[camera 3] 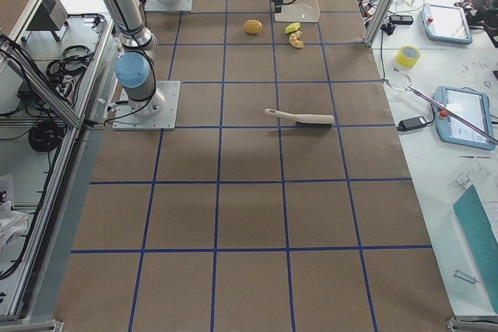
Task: Sweep and dump trash into bin
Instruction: 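Grasp the white dustpan handle with the left gripper while the right grasps the brush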
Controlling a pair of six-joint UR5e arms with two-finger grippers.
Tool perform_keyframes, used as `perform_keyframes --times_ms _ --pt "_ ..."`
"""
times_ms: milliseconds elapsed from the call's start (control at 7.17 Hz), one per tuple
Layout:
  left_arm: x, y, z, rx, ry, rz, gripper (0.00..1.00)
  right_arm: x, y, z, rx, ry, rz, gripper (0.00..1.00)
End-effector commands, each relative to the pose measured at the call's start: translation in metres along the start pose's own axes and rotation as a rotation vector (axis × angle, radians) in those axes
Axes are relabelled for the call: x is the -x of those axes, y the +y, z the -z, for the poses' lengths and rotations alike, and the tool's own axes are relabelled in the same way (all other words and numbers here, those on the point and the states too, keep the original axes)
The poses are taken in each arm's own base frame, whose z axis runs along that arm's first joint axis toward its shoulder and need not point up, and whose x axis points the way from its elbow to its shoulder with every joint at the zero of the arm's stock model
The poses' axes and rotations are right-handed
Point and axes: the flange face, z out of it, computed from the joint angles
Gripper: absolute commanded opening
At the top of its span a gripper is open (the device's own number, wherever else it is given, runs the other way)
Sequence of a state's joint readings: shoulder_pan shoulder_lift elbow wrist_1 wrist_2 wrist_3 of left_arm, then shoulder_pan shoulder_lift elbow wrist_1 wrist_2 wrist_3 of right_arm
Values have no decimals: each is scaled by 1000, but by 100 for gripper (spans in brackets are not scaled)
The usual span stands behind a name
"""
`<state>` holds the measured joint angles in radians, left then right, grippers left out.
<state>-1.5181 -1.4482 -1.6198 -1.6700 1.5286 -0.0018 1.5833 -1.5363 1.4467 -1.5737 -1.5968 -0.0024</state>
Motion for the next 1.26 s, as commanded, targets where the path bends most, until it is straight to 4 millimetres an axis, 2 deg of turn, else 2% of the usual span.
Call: perform_keyframes --times_ms 0,140,279,419,558,698,837,977,1116 --pt "6 -7 -7 11 0 -38 100 -62 -6 -32 54 5 -50 100" --pt "23 -16 -17 30 5 -176 100 -100 -6 -52 74 1 -76 100" --pt "71 -36 -50 69 35 -195 100 -135 -4 -82 79 13 -95 100" --pt "95 -62 -92 30 35 -271 100 -176 -6 -130 52 21 -99 100" --pt "102 -87 -125 -17 18 -473 100 -197 -9 -176 11 34 -87 100" --pt "108 -110 -159 -11 19 -601 100 -199 -14 -215 -25 46 -83 100" --pt "113 -131 -177 -33 -3 -804 100 -201 -20 -247 -40 47 -74 99" --pt "119 -151 -186 -74 -55 -1059 100 -205 -26 -275 -20 39 -61 99" --pt "122 -170 -191 -113 -107 -1228 100 -213 -28 -287 -21 42 -58 98"
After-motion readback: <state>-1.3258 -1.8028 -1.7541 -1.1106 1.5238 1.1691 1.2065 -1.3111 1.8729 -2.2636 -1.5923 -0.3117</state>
